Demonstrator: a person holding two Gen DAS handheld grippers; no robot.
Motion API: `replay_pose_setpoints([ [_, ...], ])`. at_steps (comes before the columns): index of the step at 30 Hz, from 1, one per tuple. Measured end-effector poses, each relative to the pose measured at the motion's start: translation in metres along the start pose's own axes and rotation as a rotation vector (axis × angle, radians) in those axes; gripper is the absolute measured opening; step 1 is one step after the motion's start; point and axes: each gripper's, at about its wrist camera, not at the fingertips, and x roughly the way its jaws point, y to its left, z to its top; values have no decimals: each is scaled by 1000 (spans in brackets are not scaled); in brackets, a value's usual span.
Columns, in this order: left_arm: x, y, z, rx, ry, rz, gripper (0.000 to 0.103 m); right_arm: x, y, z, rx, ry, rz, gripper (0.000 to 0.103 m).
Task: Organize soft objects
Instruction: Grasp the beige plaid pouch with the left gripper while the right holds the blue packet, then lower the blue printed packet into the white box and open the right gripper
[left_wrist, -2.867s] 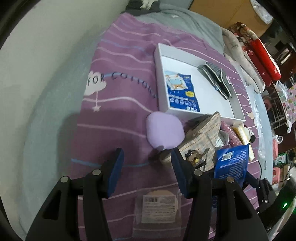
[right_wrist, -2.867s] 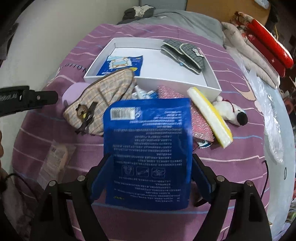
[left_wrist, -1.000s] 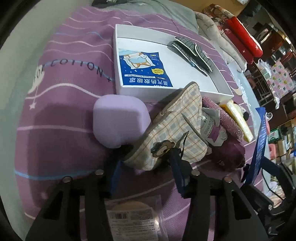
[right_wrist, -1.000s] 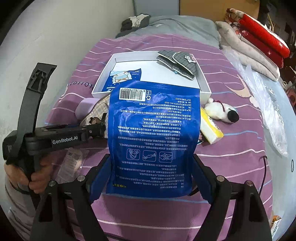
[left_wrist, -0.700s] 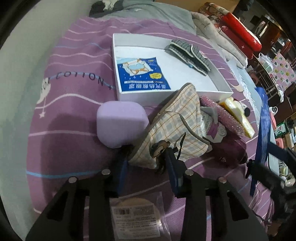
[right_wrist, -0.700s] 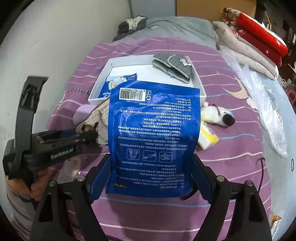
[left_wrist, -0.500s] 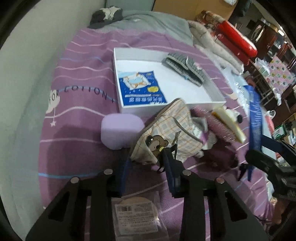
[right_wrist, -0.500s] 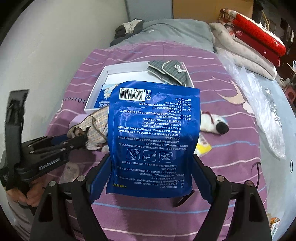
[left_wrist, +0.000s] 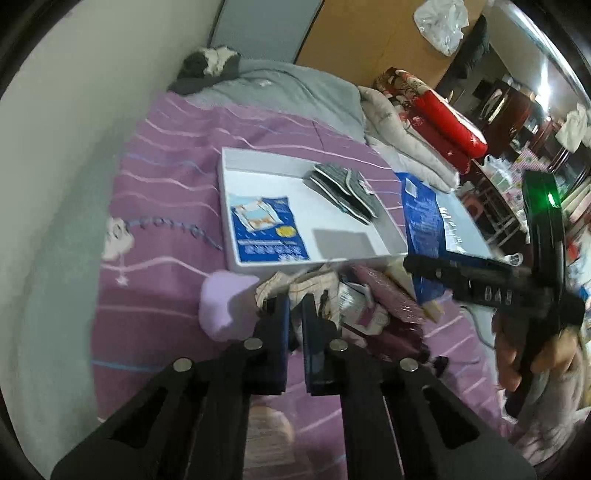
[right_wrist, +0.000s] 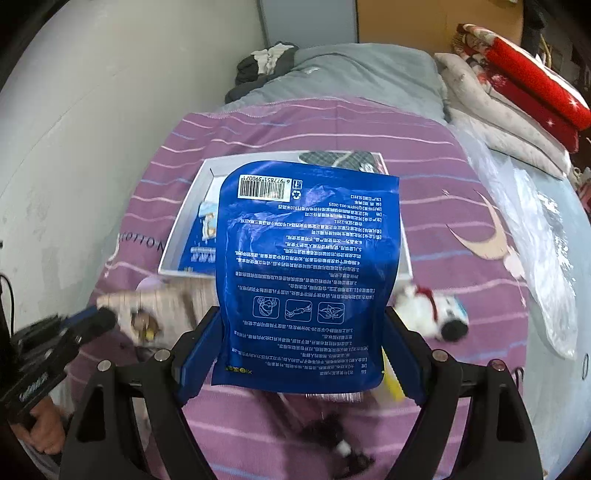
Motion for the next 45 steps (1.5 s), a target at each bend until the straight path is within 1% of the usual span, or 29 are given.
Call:
replay_pose_setpoints([
  [1, 1, 0, 0, 1, 2, 9, 7, 4, -1, 5, 3, 4, 6, 83],
  [5, 5, 11, 0, -56, 20, -27, 7, 21, -3, 23, 15, 14, 15, 83],
  [9, 4, 19, -1, -90, 10, -52, 7, 27, -2, 31, 30, 14, 34, 83],
  [12, 0, 19, 0, -96, -7, -63, 7, 29, 0, 34, 37, 14, 49, 83],
  [15, -9, 16, 4, -94, -36, -98, 6, 31, 1, 40, 36, 12, 63, 83],
  [17, -14, 11, 10, -79, -54, -101, 5, 36, 2, 46, 31, 21, 88, 83],
  [19, -16, 8, 17, -70, -65, -95, 5, 45, 3, 53, 26, 40, 109, 83],
  [21, -19, 6, 27, -66, -75, -115, 5, 60, 7, 62, 15, 66, 129, 83],
  [24, -25, 2, 41, -49, -92, -123, 4, 80, 11, 71, -10, 76, 126, 83],
  [27, -28, -3, 53, -31, -100, -115, 4, 98, 16, 77, -47, 71, 120, 83],
  [30, -31, -9, 62, -6, -115, -113, 4, 114, 20, 77, -63, 92, 140, 83],
  [33, -32, -13, 67, 8, -122, -116, 4, 127, 19, 72, -65, 132, 151, 83],
  [37, -32, -18, 73, 17, -125, -129, 4, 137, 20, 63, -83, 183, 156, 86],
  [41, -27, -24, 78, 32, -113, -133, 4, 132, 14, 59, -68, 175, 142, 90],
  [45, -23, -29, 84, 49, -104, -134, 4, 126, 3, 57, -28, 181, 194, 92],
])
